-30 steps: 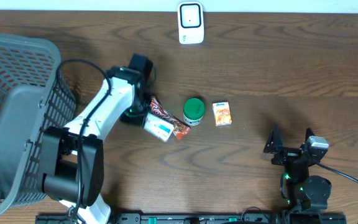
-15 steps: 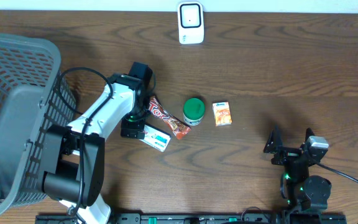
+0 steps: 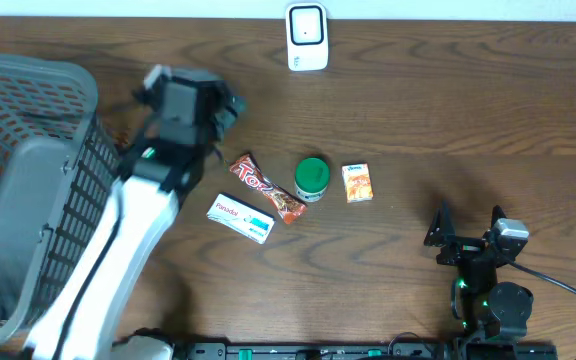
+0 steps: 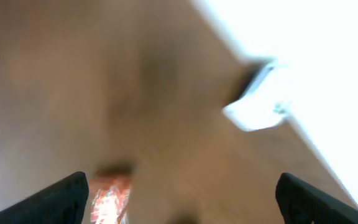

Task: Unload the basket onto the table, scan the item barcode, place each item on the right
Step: 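Place the Panadol box on the table below the candy bar, then retract the left arm and raise the right arm toward the items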

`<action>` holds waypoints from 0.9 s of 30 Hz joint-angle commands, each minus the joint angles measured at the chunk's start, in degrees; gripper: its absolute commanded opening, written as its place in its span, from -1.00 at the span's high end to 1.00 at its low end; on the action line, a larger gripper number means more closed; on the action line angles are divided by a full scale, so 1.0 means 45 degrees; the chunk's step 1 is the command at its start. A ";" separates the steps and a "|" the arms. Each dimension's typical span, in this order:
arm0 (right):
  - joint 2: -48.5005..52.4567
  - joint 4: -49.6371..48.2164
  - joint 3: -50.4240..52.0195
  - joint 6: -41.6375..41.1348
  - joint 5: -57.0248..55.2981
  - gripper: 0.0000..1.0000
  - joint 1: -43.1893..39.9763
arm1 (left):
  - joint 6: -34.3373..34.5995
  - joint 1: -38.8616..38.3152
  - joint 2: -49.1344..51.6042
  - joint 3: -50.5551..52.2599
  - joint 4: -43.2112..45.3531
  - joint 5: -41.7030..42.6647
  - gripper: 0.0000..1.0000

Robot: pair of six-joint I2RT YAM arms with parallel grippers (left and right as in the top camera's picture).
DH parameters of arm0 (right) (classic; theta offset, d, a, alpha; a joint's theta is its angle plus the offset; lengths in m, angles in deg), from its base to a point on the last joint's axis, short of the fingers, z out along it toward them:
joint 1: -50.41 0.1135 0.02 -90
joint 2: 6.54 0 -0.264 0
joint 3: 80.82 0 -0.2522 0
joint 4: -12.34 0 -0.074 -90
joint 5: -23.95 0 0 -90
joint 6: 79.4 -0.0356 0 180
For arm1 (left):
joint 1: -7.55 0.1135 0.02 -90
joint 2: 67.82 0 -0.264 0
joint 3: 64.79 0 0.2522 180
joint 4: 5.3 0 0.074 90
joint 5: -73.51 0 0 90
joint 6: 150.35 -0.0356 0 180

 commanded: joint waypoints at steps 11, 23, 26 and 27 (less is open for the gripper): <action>-0.0019 -0.0325 0.0010 0.0622 -0.3929 -0.98 -0.0024 | -1.0418 -0.0005 -0.8383 -0.0097 -0.0374 -0.2948 -0.93; -0.0019 -0.0253 0.0010 -0.0874 0.1481 -0.99 -0.0024 | -0.9680 -0.0005 -1.2983 0.1477 -0.2890 -0.3084 -0.93; 0.0102 -0.0131 0.0015 -0.1345 0.3109 -0.98 -0.0010 | -0.9054 -0.0005 -1.4090 0.1943 -0.3337 -0.2545 -0.93; 0.0277 -0.0204 0.0015 -0.1851 0.3847 -0.99 0.0024 | -0.9058 -0.0005 -1.4464 0.2064 -0.3449 -0.2205 -0.93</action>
